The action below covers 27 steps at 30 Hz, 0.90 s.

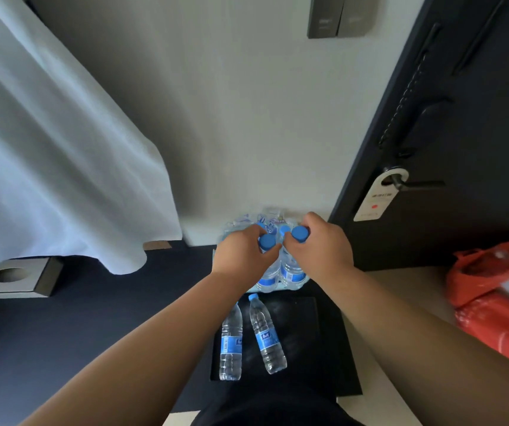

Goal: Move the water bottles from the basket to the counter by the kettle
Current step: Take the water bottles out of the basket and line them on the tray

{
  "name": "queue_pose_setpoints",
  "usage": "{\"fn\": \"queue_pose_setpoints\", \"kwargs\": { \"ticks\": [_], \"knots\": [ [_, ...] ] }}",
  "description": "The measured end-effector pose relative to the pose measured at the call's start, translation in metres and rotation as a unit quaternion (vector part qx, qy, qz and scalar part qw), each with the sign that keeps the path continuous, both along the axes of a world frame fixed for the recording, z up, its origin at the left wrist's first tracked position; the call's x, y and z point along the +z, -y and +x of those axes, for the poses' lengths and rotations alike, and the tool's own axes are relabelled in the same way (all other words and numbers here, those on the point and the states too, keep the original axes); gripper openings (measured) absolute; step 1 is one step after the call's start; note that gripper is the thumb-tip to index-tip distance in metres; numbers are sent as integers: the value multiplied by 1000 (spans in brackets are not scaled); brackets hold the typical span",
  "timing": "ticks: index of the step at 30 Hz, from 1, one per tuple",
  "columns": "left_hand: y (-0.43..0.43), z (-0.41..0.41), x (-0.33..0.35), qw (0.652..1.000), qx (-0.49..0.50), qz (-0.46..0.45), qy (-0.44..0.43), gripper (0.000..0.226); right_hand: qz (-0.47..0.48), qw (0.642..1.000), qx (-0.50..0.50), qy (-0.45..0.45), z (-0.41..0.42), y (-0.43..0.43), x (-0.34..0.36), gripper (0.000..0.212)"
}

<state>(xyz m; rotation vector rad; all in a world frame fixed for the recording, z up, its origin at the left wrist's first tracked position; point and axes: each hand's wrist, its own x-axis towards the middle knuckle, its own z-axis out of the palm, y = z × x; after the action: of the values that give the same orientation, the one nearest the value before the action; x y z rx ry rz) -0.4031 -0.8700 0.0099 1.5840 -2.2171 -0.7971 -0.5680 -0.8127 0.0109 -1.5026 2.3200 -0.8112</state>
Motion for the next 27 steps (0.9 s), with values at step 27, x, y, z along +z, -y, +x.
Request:
{"fn": "queue_pose_setpoints", "kwargs": {
  "ticks": [27],
  "knots": [
    [-50, -40, -193, 949, -45, 271, 154, 30, 295, 948, 1, 116, -28, -82, -199, 25]
  ]
}}
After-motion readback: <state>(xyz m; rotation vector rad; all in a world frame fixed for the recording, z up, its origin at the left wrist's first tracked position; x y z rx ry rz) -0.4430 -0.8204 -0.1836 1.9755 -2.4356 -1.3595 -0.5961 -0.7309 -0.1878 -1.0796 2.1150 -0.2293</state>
